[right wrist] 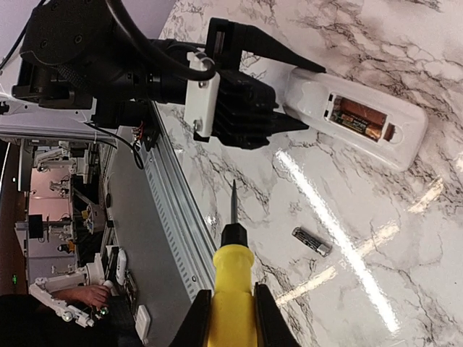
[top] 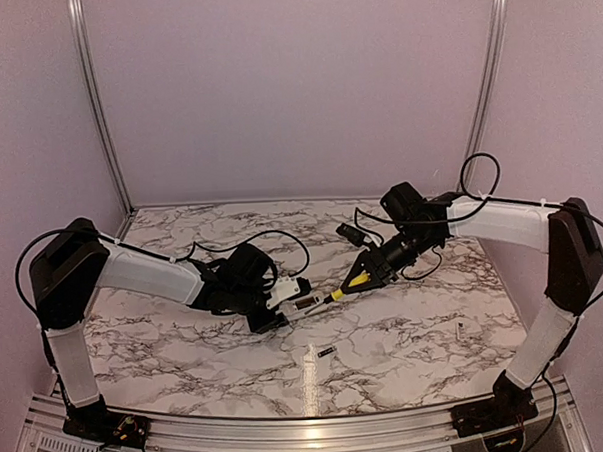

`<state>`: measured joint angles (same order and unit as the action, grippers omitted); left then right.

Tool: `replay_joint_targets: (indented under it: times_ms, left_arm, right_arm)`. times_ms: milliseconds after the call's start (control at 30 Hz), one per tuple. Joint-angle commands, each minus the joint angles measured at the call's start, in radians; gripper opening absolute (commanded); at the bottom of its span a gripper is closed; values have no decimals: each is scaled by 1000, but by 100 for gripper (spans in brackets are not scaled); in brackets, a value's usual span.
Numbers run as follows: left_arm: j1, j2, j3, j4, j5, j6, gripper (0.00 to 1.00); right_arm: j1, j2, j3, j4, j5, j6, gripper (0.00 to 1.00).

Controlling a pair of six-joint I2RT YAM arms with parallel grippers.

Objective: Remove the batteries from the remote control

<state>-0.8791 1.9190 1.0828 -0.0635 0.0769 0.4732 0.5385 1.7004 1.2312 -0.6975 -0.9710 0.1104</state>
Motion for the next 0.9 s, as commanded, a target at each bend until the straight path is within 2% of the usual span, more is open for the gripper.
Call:
replay_joint_targets:
  times_ms: [0,367,533,633,767,867]
  left_arm:
    - [-7,-85,-35,53,-20,20,0]
    - [-6,-188,-141,176,-4,102,0]
    - [-10,-265,-254,334,6,223,0]
    - [-5,-294,-278,421,-26,163,0]
    - [3,-326,-274,438,76,111,0]
    - [3,-309,-239,362,49,167,0]
  right_arm:
    - [-3,-79,34,-78,88,-28,0]
    - [-3,-183,75,-195,268,-52,0]
    - [-3,-213,85,-195,323,-46,0]
    - [-3,-224,89,-184,344,-40,0]
    - [-3,-227,101,-181,355,-36,0]
    - [-3,-226,127,-201,361,-46,0]
